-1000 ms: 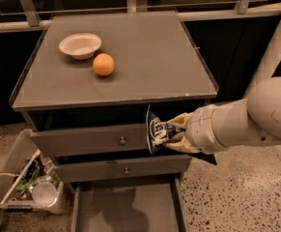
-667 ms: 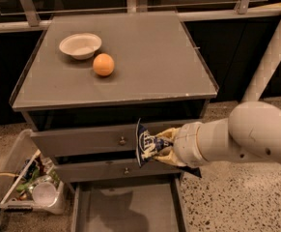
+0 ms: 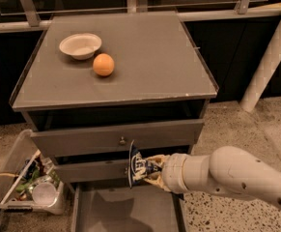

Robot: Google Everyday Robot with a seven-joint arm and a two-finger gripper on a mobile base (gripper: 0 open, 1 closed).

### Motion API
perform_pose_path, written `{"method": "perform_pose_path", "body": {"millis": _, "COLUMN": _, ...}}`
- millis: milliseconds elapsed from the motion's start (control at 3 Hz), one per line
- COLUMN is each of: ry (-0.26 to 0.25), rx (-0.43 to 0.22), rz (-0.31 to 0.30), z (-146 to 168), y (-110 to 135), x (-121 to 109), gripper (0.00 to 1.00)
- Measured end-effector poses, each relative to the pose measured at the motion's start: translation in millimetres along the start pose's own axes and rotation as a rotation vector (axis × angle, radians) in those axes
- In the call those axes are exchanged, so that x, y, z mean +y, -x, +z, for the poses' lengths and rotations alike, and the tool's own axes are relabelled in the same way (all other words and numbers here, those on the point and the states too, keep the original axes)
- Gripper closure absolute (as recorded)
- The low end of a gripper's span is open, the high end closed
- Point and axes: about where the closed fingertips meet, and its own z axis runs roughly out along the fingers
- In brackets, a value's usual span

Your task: Place blue chip bag into bottom drawer

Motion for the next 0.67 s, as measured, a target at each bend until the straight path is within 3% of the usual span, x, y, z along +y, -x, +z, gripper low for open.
{"method": "perform_pose_path", "body": {"millis": 333, "ry": 0.009, "rx": 0.027, "rz": 0.04, "z": 32.0, "y": -37.1, "x": 8.9, "gripper": 1.0}}
{"method": "perform_pose_path", "body": {"millis": 667, "ry": 0.014, "rx": 0.033, "rz": 0.05, "z": 36.2, "y": -40.0, "x": 8.9, "gripper": 1.0}}
